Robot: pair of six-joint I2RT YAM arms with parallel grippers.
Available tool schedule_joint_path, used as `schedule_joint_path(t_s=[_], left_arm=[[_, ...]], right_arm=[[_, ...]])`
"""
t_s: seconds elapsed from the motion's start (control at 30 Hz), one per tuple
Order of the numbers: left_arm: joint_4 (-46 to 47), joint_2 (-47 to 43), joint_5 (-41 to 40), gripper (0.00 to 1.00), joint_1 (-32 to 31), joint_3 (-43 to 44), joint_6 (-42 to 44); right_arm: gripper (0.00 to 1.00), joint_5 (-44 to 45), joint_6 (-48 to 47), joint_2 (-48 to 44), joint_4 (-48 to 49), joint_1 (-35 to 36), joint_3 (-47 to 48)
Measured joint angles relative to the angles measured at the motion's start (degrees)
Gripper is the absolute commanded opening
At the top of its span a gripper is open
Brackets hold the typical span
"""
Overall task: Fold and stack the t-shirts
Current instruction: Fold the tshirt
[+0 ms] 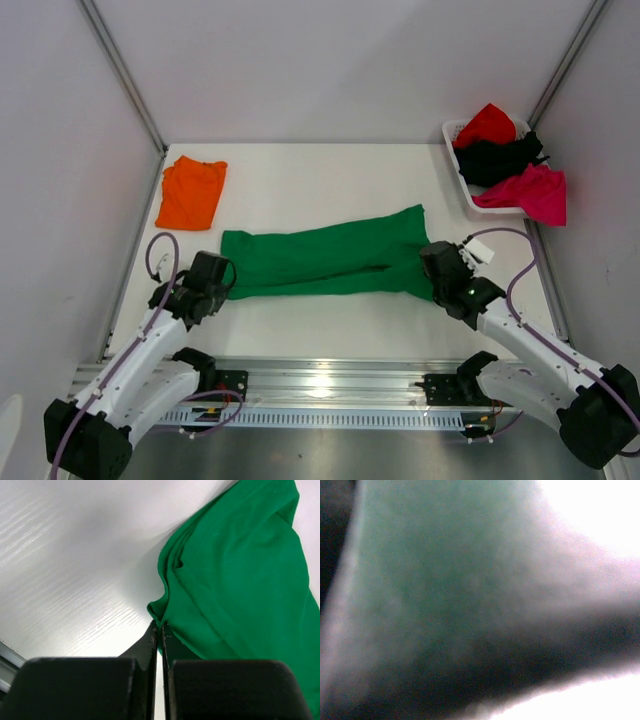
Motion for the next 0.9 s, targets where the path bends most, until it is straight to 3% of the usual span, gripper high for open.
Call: schedule_joint_path(t_s=[0.2,0.5,0.9], left_arm=[[2.6,9.7,0.2,0.01,0.0,6.2,3.0],[5.9,17.5,0.7,0.01,0.2,11.5,5.9],[7.5,31.3,1.7,0.01,3.1,22.6,6.4]], right_arm=[[0.0,-0.4,-4.8,2.4,3.8,-4.3,1.0],[0.0,-3.4,-11.0,7.0,10.5,-11.0,4.0],[0.0,-13.4,-19.8,21.2,18.6,-18.5,12.5]])
